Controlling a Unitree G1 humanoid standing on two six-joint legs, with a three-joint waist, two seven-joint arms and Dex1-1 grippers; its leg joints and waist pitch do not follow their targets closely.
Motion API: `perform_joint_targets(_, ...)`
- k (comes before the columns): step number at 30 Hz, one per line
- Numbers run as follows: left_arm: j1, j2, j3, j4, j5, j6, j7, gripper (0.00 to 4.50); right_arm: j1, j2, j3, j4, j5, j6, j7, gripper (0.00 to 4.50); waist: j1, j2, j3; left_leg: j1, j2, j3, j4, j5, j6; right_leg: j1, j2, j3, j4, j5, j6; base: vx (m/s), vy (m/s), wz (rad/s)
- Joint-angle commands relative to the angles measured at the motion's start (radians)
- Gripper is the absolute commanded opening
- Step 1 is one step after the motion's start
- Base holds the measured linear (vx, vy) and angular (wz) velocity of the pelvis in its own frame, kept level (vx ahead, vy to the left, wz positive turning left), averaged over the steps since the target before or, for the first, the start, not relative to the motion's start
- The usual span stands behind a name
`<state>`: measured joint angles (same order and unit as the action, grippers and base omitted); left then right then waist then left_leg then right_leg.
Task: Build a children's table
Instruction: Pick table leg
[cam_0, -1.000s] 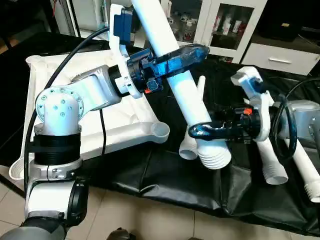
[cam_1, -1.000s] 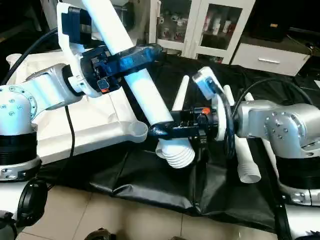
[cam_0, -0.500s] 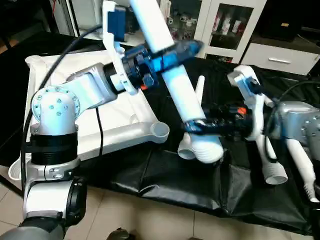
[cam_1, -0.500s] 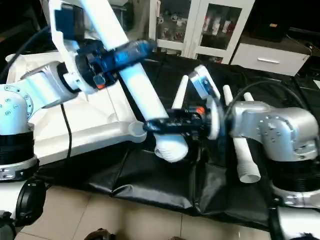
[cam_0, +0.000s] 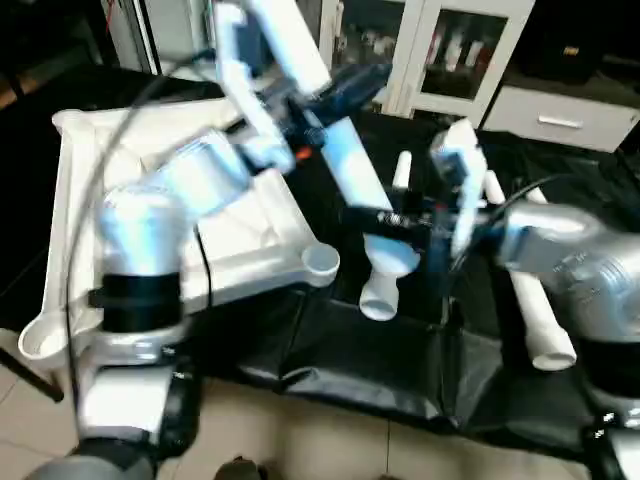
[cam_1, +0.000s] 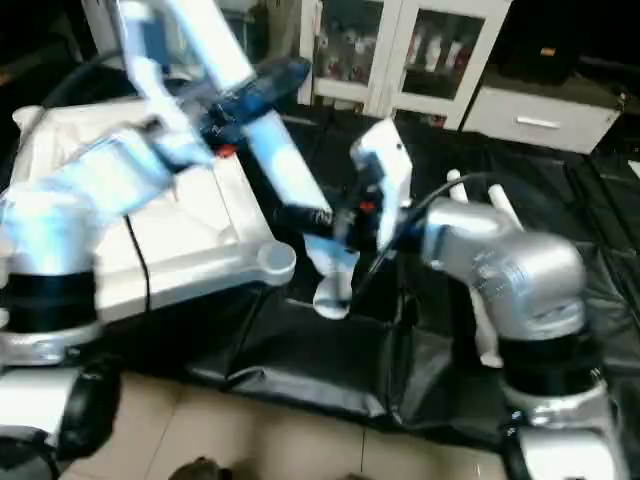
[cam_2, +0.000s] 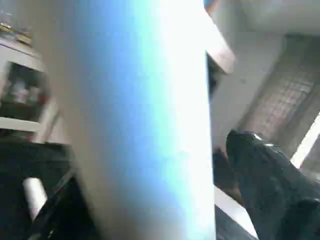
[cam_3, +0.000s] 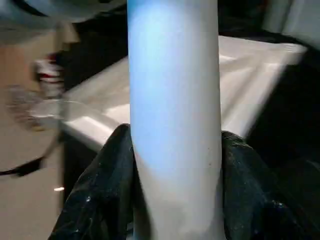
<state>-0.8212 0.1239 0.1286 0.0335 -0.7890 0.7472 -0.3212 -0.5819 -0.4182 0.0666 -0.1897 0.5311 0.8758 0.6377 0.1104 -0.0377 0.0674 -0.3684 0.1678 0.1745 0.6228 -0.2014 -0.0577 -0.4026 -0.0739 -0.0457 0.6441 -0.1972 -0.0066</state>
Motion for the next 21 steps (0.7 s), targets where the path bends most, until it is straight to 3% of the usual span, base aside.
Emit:
perform_joint_targets(1, 0.022, -0.021, -0.010, -0.017, 0.039, -0.046, 0.049, 3.63, 0.016, 0.032, 0.013, -0.023, -0.070, -0.050, -0.097, 1.94, -0.004, 0.001, -0.077, 0.004, 0.047, -0.019, -0.073, -0.064, -0.052, 0.061, -0.063, 0.046, -0.076, -0.095, -0.156, 0.000, 0.000, 0.00)
perform_joint_targets(2, 0.035, -0.036, -0.012, -0.025, 0.049, -0.051, 0.076, 3.63, 0.022, 0.056, 0.032, -0.032, -0.115, -0.080, -0.152, 1.94, -0.004, 0.002, -0.078, 0.003, 0.048, -0.019, -0.074, -0.059, -0.054, 0.061, -0.063, 0.046, -0.073, -0.082, -0.158, 0.000, 0.000, 0.00)
perform_joint_targets(8, 0.047, -0.057, -0.015, -0.017, 0.098, -0.067, 0.125, 3.63, 0.023, 0.096, 0.077, -0.032, -0.185, -0.134, -0.216, 1.90, -0.017, 0.004, -0.075, 0.005, 0.047, -0.018, -0.076, -0.098, -0.048, 0.058, -0.061, 0.046, -0.076, -0.091, -0.166, 0.000, 0.000, 0.00)
perform_joint_targets(10, 0.047, -0.060, -0.013, -0.005, 0.103, -0.073, 0.120, 3.63, 0.020, 0.087, 0.126, -0.040, -0.225, -0.166, -0.208, 1.89, -0.019, 0.007, -0.074, 0.006, 0.046, -0.019, -0.077, -0.110, -0.049, 0.058, -0.061, 0.047, -0.078, -0.107, -0.160, 0.000, 0.000, 0.00)
perform_joint_targets(21, 0.050, -0.080, 0.018, -0.013, 0.054, -0.050, 0.122, 2.71, 0.022, 0.105, 0.131, -0.035, -0.257, -0.194, -0.231, 1.88, -0.021, 0.011, -0.073, 0.007, 0.047, -0.020, -0.078, -0.128, -0.046, 0.057, -0.059, 0.047, -0.076, -0.085, -0.173, 0.000, 0.000, 0.00)
